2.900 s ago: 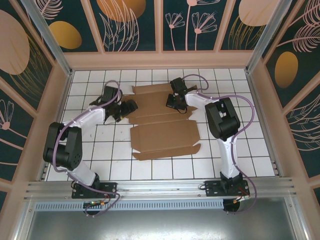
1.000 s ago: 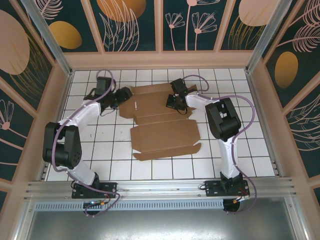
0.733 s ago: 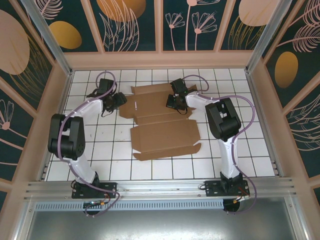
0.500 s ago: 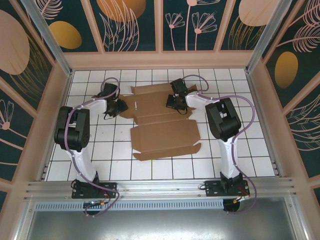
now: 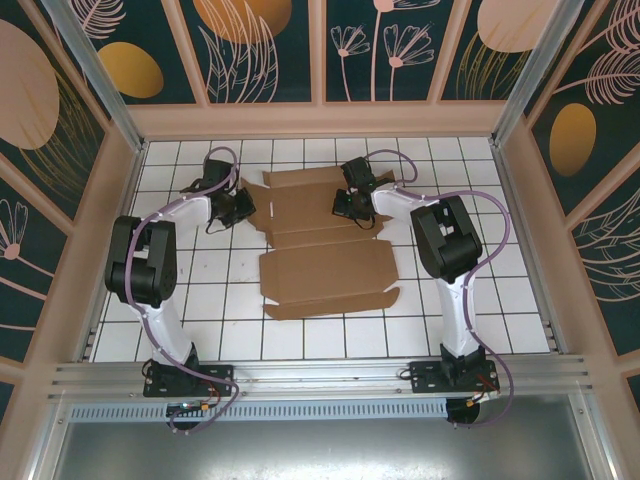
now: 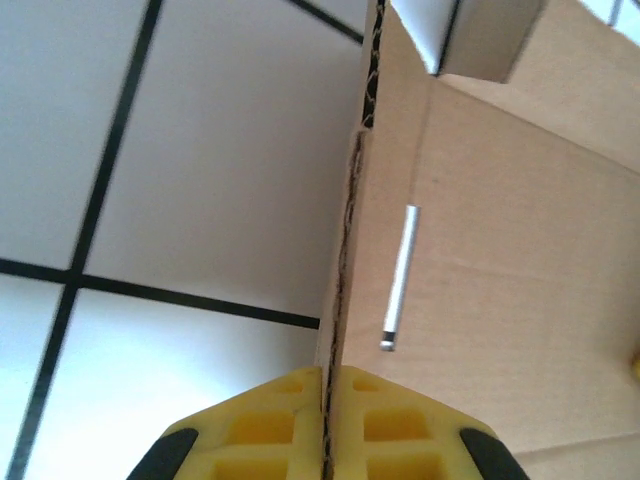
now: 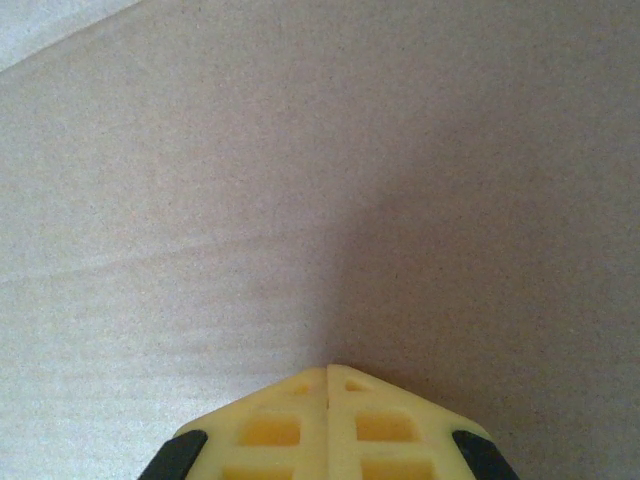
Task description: Fold the paper box
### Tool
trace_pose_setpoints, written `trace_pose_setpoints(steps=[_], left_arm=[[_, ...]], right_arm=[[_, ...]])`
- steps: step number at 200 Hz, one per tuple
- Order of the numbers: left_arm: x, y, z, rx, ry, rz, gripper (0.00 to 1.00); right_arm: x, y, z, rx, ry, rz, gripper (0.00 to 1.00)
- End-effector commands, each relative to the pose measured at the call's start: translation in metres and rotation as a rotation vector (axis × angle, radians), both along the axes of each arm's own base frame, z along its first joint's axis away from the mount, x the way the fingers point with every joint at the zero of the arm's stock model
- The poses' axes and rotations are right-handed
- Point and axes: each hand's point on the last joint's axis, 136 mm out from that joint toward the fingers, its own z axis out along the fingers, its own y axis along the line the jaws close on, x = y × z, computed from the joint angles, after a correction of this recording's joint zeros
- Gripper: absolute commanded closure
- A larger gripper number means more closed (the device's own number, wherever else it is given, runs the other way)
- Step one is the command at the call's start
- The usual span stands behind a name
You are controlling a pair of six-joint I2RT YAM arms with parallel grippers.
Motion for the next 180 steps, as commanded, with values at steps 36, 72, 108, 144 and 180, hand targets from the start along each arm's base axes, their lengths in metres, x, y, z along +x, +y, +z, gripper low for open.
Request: trace_pose_setpoints(steps=[36,72,108,144,180], left_arm=[[0.011,-0.069,0.035,-0.075,-0.092,-0.193,0.83],[0.017,-0.083,0.020,-0.096,-0.070,-0.232,0.55],[0.026,-0.094,0.005,-0.122,-0.055,-0.258,0.46],[0.032,-0.110,-0.009,-0.142,-0.035,-0.293,0.44],[0.029,-0.120,-0.029,-0.129,0.006,-0.318,0.41]], right_arm=[[-0.038,0.001,-0.033,-0.035,0.143,0.040,1.00],[-0.038,0.001,-0.035,-0.039,0.146,0.045,1.00],[-0.039,0.002,-0.035,-0.036,0.150,0.053,1.00],[-0.039,0.002,-0.037,-0.042,0.156,0.059,0.97],[-0.040,0.000,-0.038,-0.053,0.160,0.063,0.89]])
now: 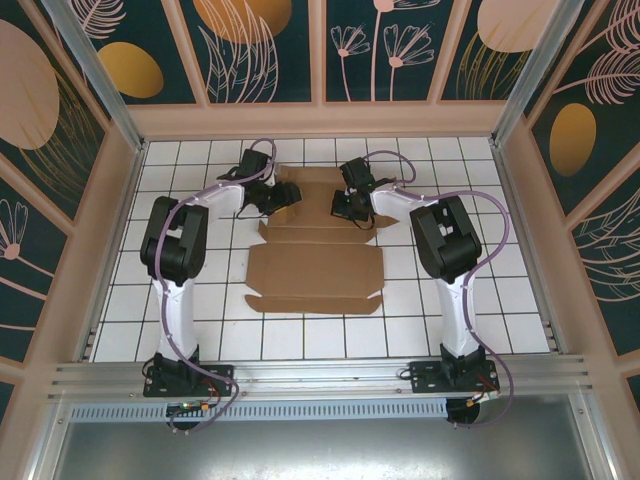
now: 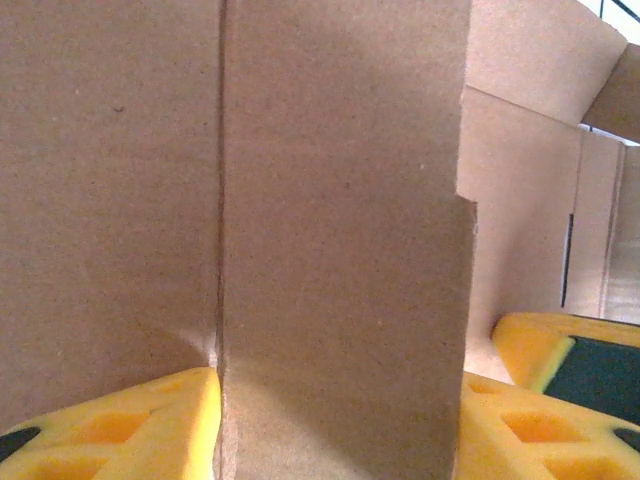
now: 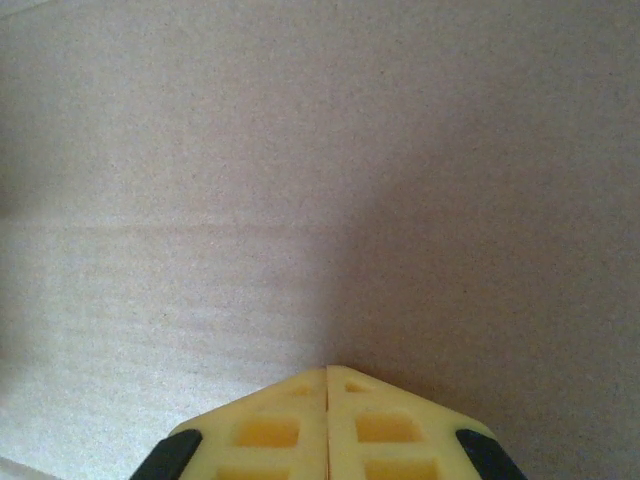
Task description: Fold the paper box
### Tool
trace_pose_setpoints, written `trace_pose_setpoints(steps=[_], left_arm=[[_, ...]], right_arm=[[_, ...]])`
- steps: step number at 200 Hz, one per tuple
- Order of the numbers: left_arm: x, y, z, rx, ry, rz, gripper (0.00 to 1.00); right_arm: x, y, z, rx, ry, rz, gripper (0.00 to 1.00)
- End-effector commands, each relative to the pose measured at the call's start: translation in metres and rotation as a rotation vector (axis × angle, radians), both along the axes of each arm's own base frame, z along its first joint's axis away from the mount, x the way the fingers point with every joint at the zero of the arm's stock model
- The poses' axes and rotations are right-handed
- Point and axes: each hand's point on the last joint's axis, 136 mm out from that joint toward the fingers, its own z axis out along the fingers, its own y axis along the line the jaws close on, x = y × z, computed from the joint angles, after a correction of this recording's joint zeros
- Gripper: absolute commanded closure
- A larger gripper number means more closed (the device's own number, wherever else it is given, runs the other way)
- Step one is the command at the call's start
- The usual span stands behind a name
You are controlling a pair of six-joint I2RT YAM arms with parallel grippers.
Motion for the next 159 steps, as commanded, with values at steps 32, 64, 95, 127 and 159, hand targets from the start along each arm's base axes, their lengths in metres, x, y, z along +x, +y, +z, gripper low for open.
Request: trace_pose_setpoints(steps=[32,64,95,127,159], left_arm=[[-0.006,-0.013,-0.021,0.019,0.032,-0.065,0.35],[-0.004,-0.013,-0.013,0.026,0.013,-0.074,0.28],[-0.001,-0.009,-0.023,0.055,0.038,-0.046,0.30],[-0.005,-0.002,-0.052,0.099,0.114,-0.008,0.33],[-0.016,0.012,-0.072,0.162,0.163,0.030,0.34]], right_arm=[[-0.035,-0.007,-0.038,-0.085,0.145,0.047,0.84],[-0.034,-0.006,-0.038,-0.081,0.146,0.046,0.81],[-0.035,-0.007,-0.039,-0.084,0.149,0.040,0.81],[-0.037,-0.010,-0.039,-0.101,0.153,0.033,0.81],[-0.038,-0.011,-0.037,-0.107,0.153,0.035,0.81]])
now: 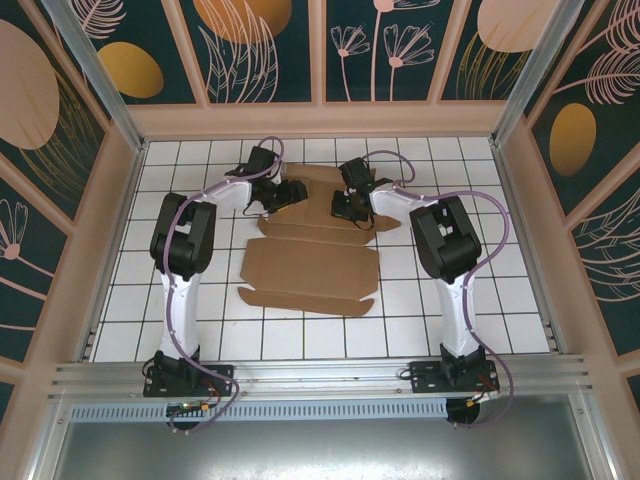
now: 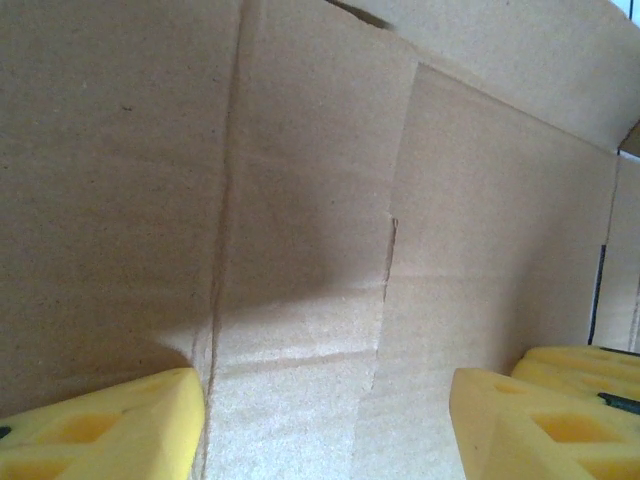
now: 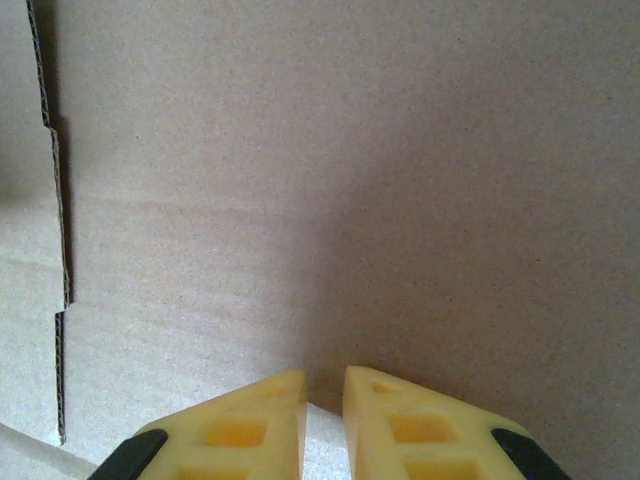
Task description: Fold the paper box
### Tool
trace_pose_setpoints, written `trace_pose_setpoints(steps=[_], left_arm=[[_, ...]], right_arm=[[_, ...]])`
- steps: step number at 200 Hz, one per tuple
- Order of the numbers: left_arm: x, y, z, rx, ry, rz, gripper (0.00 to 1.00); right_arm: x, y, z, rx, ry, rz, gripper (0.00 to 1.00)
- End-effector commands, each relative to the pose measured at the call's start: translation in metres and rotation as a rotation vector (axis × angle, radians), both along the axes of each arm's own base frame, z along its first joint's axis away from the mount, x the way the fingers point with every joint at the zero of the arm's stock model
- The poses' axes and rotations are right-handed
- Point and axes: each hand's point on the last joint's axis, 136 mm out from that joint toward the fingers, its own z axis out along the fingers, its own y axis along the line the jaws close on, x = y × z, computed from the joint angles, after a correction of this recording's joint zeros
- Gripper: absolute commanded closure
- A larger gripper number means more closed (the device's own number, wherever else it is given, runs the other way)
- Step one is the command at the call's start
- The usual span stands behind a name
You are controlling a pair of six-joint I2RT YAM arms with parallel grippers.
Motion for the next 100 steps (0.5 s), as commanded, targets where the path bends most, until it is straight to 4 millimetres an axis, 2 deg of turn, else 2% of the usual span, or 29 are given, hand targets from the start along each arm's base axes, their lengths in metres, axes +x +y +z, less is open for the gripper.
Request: trace_pose_setpoints(steps=[1,20,46,69,81,100], left_arm=[[-0.029,0.020,-0.059,0.123,0.156,0.048,0.34],[-0.025,0.021,-0.037,0.115,0.107,0.055,0.34],[-0.004,0.017,0.042,0.073,-0.051,0.073,0.34],[0.002,0.011,0.108,0.011,-0.157,0.093,0.40],[0.000,0.005,0.133,0.005,-0.206,0.091,0.43],[-0.010,-0.016,0.159,-0.006,-0.249,0.056,0.46]], right_arm=[[-0.036,-0.012,-0.037,-0.099,0.150,0.023,0.81],[-0.034,-0.013,-0.033,-0.102,0.142,0.025,0.81],[-0.029,-0.012,-0.024,-0.099,0.127,0.029,0.82],[-0.026,-0.003,-0.015,-0.060,0.115,0.071,0.85],[-0.026,0.001,-0.012,-0.046,0.112,0.094,0.85],[-0.020,0.004,0.001,-0.038,0.091,0.105,0.86]])
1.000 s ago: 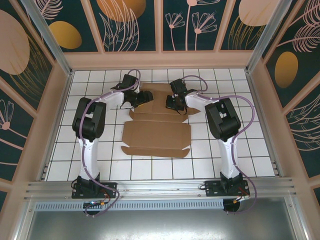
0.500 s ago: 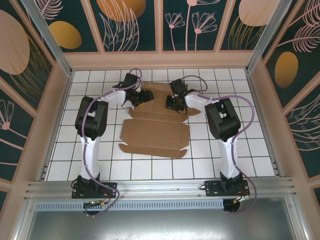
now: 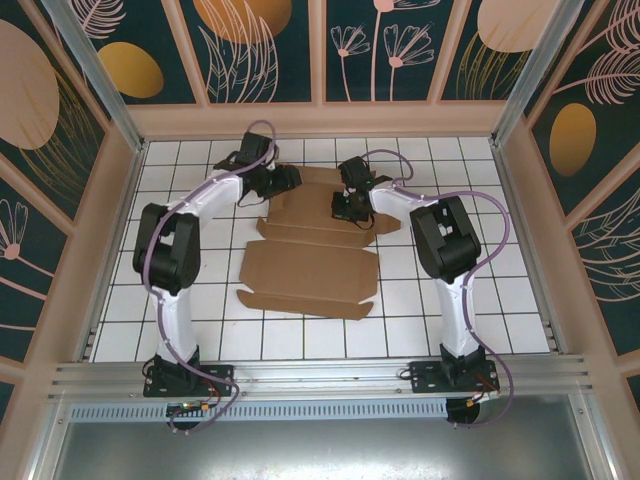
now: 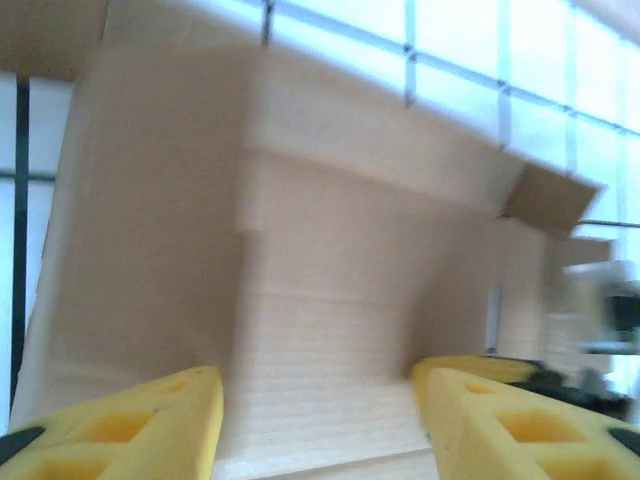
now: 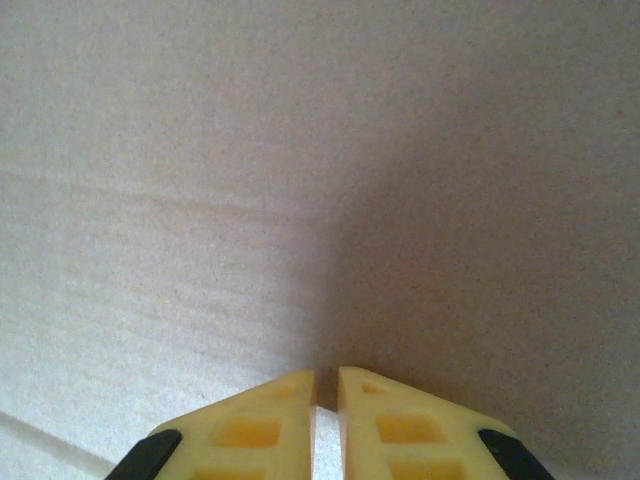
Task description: Fold the paper box
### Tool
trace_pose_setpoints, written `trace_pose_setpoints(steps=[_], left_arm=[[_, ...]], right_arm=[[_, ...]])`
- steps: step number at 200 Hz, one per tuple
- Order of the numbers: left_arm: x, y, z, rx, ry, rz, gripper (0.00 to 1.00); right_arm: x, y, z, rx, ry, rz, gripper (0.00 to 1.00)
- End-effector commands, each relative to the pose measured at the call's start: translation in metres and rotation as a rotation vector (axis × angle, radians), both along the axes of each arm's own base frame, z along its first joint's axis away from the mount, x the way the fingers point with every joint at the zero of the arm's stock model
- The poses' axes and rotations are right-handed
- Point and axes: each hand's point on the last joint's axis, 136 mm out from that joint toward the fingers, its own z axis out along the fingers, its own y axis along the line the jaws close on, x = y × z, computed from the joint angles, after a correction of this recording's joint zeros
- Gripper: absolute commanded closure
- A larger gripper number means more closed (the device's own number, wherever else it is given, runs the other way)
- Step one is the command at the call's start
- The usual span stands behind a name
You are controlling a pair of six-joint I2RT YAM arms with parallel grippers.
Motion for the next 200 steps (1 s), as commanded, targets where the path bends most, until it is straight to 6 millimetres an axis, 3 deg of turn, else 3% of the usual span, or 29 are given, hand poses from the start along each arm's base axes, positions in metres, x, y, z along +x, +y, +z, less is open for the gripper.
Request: trace_pose_setpoints(steps=[1,27,49,69,105,117,140,160,200], left_arm=[[-0.009,-0.025,0.061,-0.025,-0.102,-0.026,0.46],[-0.014,-0.048,0.066,-0.064,-0.099,-0.055,0.49],[-0.008,-0.058,0.035,-0.085,-0.033,-0.039,0.57],[-0.002,-0.067,0.006,-0.108,0.017,-0.010,0.62],[0.000,-0.089,-0.034,-0.084,0.089,-0.014,0.70],[-0.001,-0.088,-0.051,-0.065,0.126,0.014,0.75],[-0.004,-0.083,-0.076,-0.051,0.173,0.051,0.75],[-0.008,-0.081,-0.094,-0.037,0.203,0.057,0.78],[-0.012,-0.074,-0.120,0.002,0.240,0.084,0.87]], right_arm=[[-0.011,0.003,-0.001,-0.016,0.053,0.052,0.86],[0.002,0.002,0.042,0.067,-0.019,0.040,0.86],[0.011,-0.009,0.089,0.183,-0.096,0.018,0.84],[0.020,-0.040,0.105,0.178,-0.129,-0.041,0.82],[0.024,-0.111,0.096,0.027,-0.147,-0.183,0.64],[0.025,-0.135,0.093,-0.061,-0.172,-0.238,0.52],[0.025,-0.172,0.086,-0.181,-0.192,-0.316,0.39],[0.024,-0.182,0.067,-0.146,-0.154,-0.326,0.38],[0.021,-0.160,0.041,0.030,-0.088,-0.225,0.39]])
